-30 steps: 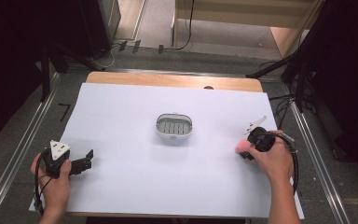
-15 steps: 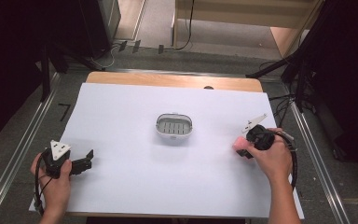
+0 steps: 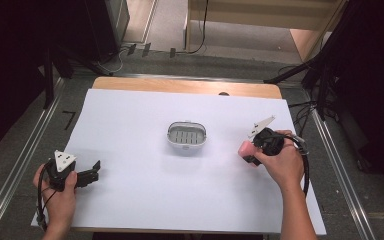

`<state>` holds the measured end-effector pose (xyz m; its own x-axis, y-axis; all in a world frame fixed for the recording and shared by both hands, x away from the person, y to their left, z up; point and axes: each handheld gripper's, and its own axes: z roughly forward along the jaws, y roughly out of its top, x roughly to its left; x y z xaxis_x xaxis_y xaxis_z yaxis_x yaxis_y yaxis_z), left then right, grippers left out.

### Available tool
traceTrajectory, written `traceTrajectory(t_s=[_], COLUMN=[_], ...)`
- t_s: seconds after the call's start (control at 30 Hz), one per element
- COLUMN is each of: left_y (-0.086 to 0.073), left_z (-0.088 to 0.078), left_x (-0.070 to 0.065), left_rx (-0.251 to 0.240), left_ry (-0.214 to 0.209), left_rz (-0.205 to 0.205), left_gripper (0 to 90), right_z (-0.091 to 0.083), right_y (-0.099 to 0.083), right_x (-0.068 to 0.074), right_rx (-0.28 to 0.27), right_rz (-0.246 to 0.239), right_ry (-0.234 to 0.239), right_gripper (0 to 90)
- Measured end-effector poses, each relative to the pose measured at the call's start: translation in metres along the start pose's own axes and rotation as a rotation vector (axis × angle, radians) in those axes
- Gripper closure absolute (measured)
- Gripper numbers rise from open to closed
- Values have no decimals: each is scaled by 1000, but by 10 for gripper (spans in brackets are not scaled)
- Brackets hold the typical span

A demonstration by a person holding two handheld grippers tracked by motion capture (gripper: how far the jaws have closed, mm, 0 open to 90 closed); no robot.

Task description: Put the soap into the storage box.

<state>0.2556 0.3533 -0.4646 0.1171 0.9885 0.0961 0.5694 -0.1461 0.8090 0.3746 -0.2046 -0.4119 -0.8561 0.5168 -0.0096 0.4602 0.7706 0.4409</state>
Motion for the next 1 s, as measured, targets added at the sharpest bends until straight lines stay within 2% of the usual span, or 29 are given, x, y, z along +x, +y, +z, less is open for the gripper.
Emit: traceTrajectory(t_s=[0.17,0.2,0.27,0.43,0.57,1.0], left_y=[0,0,0,0,0,0], left_z=[0,0,0,0,0,0], left_x=[1,1,1,0,0,1], left_rx=[-3,-6,-6,-8,-10,-5], left_ry=[-6,-6,-8,-3,-5,-7], left_rz=[-5,-9,-9,-7,-9,-12], left_gripper=[25,25,26,29,30,30], right_z=[1,1,1,-2,-4,-5], right_y=[11,16,19,30,39,67], right_x=[4,6,7,11,14,22], right_rx=[-7,-10,-11,-29,-32,-43], right_rz=[-16,-39,-46,-69,-93,-142], right_ry=[6,12,13,-14,-18,-2], right_gripper=[390,390,390,390,390,390])
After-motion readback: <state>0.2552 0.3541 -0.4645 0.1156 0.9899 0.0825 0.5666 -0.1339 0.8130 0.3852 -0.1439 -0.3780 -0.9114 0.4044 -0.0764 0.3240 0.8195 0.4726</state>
